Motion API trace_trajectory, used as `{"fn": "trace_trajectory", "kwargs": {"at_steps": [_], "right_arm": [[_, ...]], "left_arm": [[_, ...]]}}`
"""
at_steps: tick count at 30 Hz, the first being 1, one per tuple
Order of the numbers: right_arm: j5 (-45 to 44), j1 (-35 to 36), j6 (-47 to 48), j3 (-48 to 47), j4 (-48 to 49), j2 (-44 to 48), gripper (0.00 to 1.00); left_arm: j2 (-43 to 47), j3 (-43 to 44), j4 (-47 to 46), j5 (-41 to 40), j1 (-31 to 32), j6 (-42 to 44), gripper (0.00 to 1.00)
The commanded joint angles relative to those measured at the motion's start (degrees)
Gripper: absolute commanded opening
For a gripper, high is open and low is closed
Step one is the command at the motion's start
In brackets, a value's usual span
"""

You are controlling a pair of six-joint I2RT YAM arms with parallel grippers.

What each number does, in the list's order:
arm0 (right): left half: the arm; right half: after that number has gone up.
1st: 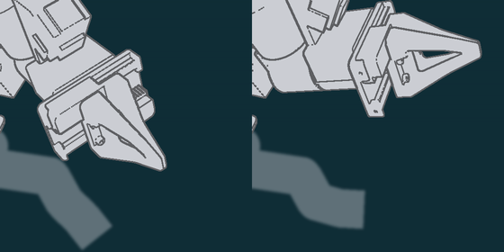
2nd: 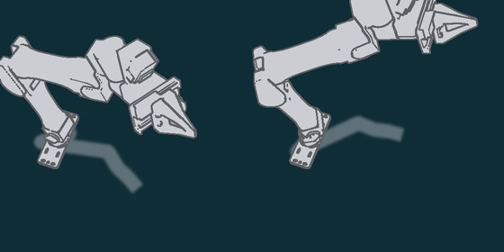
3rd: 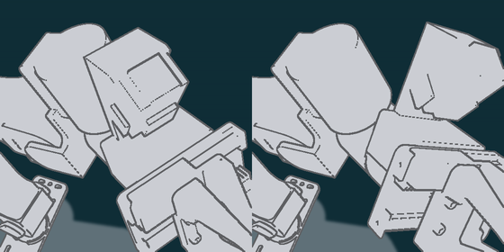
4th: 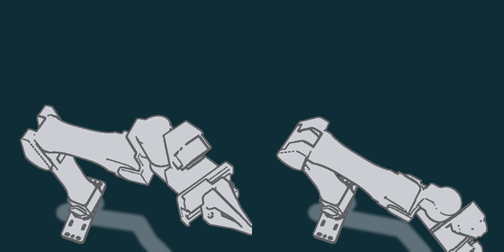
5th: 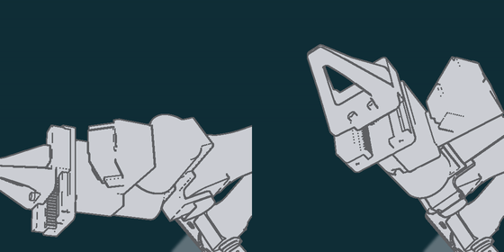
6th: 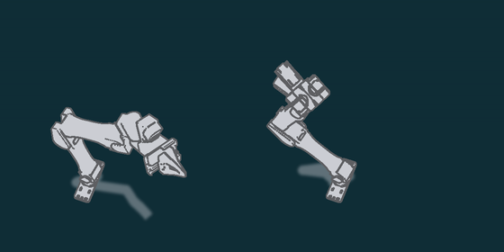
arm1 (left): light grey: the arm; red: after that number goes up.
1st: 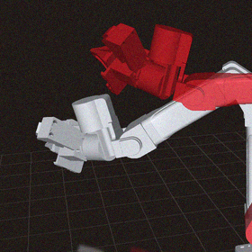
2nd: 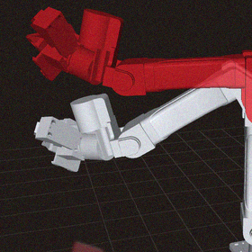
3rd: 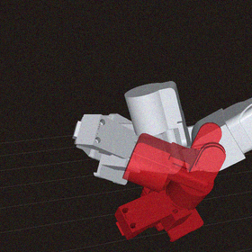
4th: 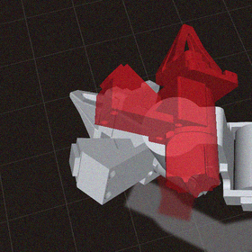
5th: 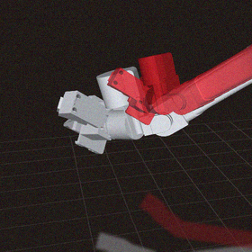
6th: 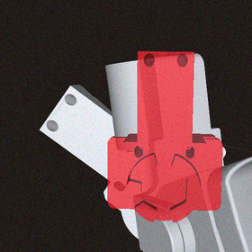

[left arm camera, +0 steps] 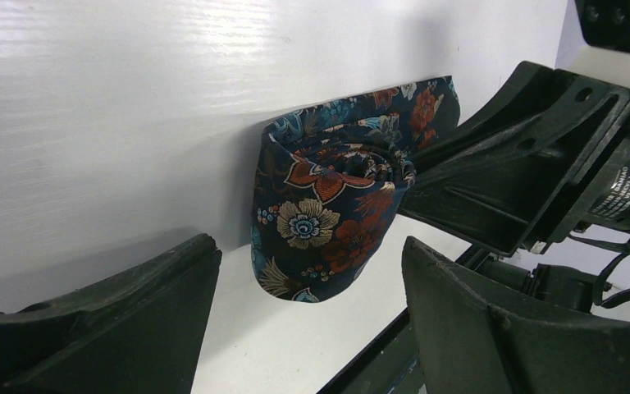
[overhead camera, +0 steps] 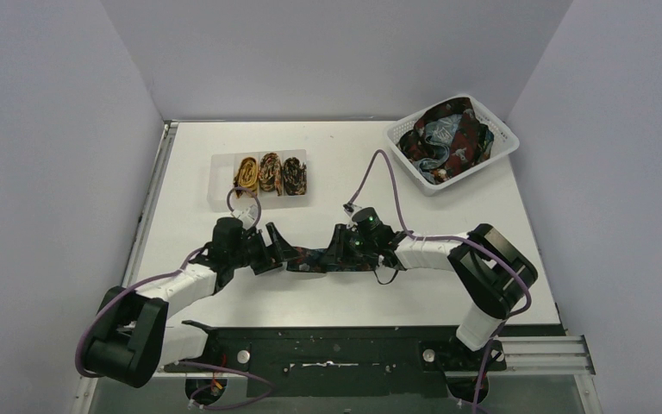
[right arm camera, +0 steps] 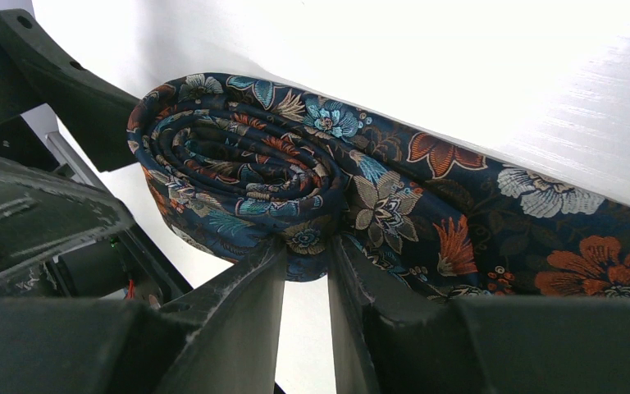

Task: Roll the ties
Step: Roll the tie at the center of the board.

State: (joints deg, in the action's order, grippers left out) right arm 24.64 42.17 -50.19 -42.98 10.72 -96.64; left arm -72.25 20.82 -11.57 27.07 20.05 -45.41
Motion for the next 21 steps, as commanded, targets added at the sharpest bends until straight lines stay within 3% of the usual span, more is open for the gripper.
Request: {"fn": "trace_trajectory", "kwargs": {"at_steps": [1, 15, 21], "right_arm": [[-0.1, -0.7, 0.1, -1.2, 1.5, -0.2, 0.27], [1.5, -1.4, 0.3, -2.0, 1.6, -1.2, 0.3], [2.6, -1.8, 0.3, -2.7, 1.8, -1.3, 0.31]], "left_arm": [[-2.6, 0.9, -6.7, -0.1, 2.0, 0.6, 0.78], [-8.1, 3.5, -11.0, -2.4, 3.7, 3.1, 0.72], [-8.7, 3.9, -11.9, -2.0, 4.2, 3.2, 0.6]]}}
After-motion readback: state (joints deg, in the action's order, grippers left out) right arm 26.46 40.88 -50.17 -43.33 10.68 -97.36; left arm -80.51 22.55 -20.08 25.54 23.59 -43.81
